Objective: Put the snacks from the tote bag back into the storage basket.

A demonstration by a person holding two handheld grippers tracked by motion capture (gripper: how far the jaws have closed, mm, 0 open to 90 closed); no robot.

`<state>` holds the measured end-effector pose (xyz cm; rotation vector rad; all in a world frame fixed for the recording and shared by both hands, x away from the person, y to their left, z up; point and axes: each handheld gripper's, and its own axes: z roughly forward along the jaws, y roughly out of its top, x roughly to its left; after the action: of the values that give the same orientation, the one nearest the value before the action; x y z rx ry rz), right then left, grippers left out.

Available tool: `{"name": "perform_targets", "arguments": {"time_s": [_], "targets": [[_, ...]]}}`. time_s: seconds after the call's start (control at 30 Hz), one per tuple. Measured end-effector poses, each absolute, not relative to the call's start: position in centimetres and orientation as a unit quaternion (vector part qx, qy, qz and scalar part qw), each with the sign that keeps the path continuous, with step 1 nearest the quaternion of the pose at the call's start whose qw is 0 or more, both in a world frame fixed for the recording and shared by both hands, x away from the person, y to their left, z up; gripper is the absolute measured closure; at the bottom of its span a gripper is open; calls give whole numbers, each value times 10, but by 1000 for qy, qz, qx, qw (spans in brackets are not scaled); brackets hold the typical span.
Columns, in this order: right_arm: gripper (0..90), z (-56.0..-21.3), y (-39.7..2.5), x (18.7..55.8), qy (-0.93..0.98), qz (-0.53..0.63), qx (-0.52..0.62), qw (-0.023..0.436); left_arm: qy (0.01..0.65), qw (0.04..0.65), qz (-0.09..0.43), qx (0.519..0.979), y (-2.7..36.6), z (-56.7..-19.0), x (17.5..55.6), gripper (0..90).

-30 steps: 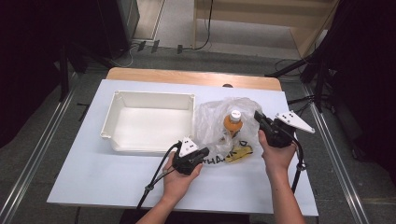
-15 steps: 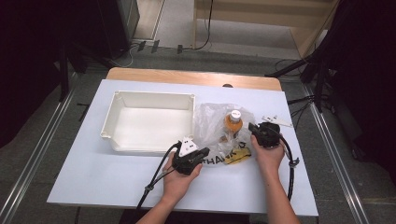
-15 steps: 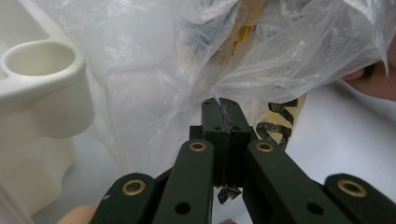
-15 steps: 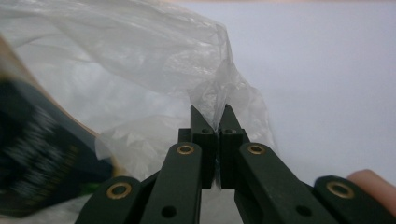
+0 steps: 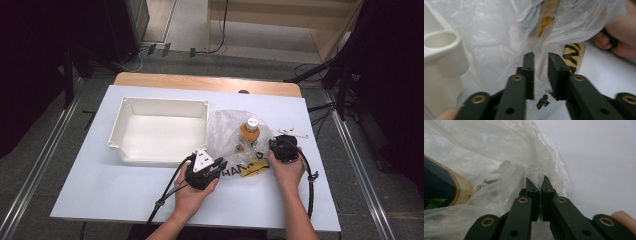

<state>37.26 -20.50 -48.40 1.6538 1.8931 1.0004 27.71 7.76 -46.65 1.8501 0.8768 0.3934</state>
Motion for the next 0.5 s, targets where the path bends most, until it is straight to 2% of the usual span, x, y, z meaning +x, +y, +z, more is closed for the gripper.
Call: {"name": "perform_targets", "arguments": {"time_s": [0.13, 0.23, 0.5], "targets": [[899, -484, -207, 370, 673, 381, 596, 216, 361, 525, 161, 753, 84, -459, 268, 500], [899, -483, -209, 365, 665, 403, 589, 220, 358, 536, 167, 746, 87, -451, 263, 397], [899, -483, -207, 362, 667, 411, 578, 228, 390, 553, 226, 701, 87, -419, 268, 185]]}}
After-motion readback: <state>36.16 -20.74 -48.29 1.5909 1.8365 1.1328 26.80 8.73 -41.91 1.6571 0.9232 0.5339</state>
